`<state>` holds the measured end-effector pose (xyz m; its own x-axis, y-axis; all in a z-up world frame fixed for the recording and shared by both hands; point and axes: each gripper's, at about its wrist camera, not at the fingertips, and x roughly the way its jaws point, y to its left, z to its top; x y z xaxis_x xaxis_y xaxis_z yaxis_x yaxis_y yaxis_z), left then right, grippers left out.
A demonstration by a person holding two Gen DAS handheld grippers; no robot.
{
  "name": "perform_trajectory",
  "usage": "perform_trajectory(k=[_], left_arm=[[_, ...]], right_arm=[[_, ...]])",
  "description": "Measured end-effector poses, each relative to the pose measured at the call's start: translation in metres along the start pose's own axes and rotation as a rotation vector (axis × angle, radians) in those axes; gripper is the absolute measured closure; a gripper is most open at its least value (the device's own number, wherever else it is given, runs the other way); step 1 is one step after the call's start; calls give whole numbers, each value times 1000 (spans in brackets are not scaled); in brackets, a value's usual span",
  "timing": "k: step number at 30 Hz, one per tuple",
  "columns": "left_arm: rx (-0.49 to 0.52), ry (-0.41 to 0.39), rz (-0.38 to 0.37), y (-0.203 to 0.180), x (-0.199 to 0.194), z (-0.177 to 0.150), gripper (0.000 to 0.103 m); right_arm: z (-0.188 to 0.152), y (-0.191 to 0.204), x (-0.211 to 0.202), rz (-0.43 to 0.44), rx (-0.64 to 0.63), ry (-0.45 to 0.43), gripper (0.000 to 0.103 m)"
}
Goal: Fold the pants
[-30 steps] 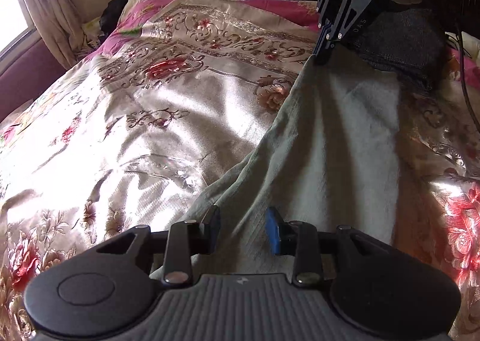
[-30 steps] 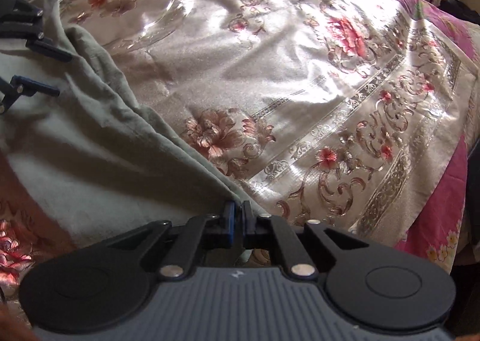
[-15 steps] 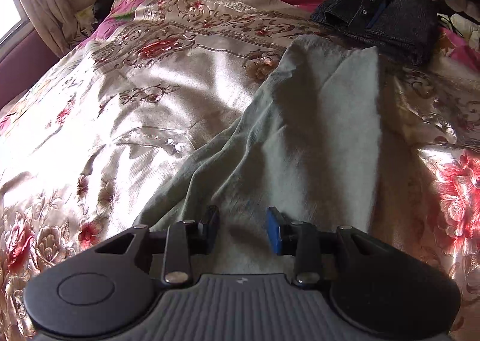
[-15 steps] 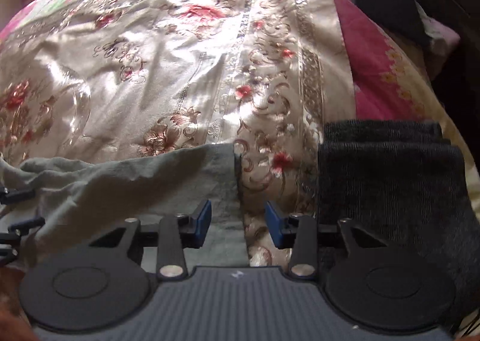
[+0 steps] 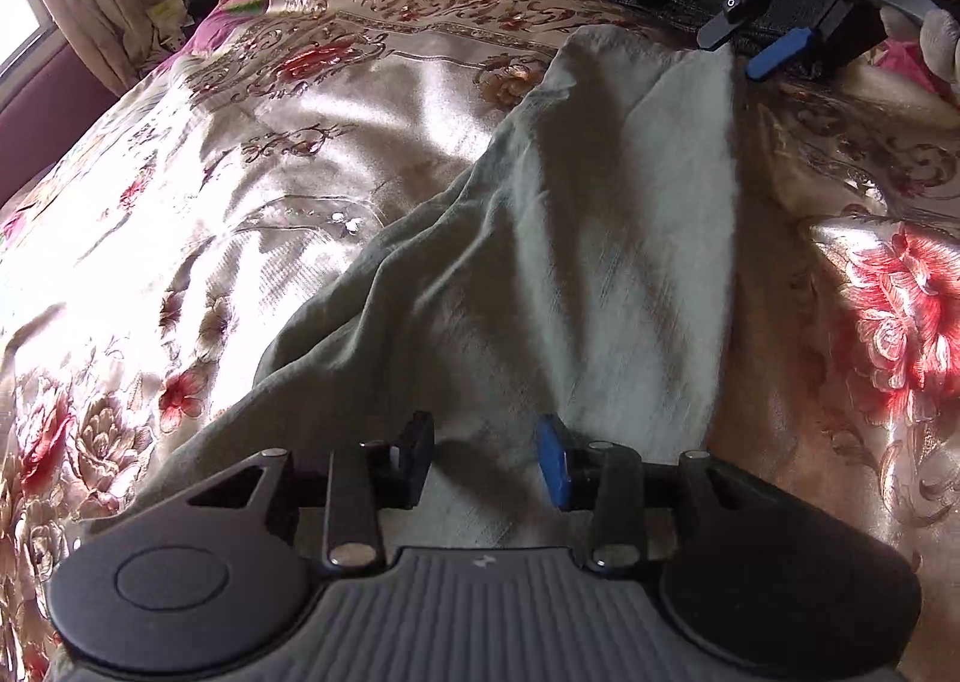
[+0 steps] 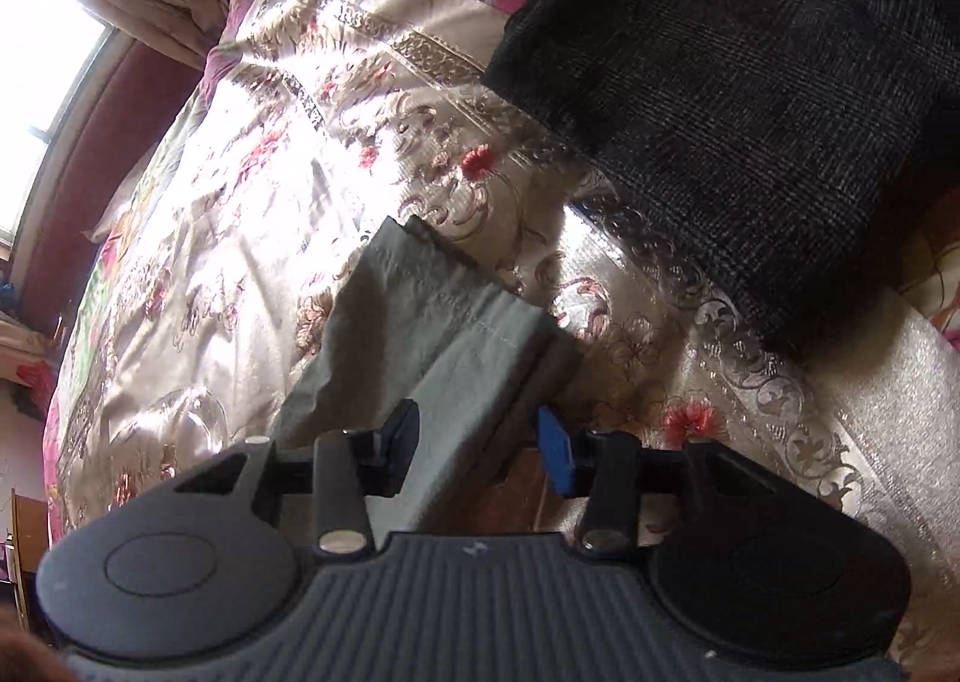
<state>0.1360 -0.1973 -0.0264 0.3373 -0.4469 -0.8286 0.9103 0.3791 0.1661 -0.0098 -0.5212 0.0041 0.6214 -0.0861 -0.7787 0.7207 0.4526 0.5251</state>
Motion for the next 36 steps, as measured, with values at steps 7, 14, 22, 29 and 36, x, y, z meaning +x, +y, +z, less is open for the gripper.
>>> perform_trajectory(k=[7, 14, 22, 29, 36], left_arm=[[-36, -20, -8, 1, -14, -16, 50], [-93, -82, 18, 3, -28, -19, 50], [-88, -47, 11, -6, -12, -24, 49], [-72, -30, 13, -3, -17, -27, 49], [-17, -12, 9, -4, -15, -21, 49]], right_arm=[[-8, -1, 34, 19, 59, 5, 62], [-12, -5, -3, 126, 214, -125, 100], [-6, -4, -16, 108, 166, -195, 99], [-20, -19, 9, 98, 198, -133, 99], [-6, 23, -13, 83, -13, -210, 99]])
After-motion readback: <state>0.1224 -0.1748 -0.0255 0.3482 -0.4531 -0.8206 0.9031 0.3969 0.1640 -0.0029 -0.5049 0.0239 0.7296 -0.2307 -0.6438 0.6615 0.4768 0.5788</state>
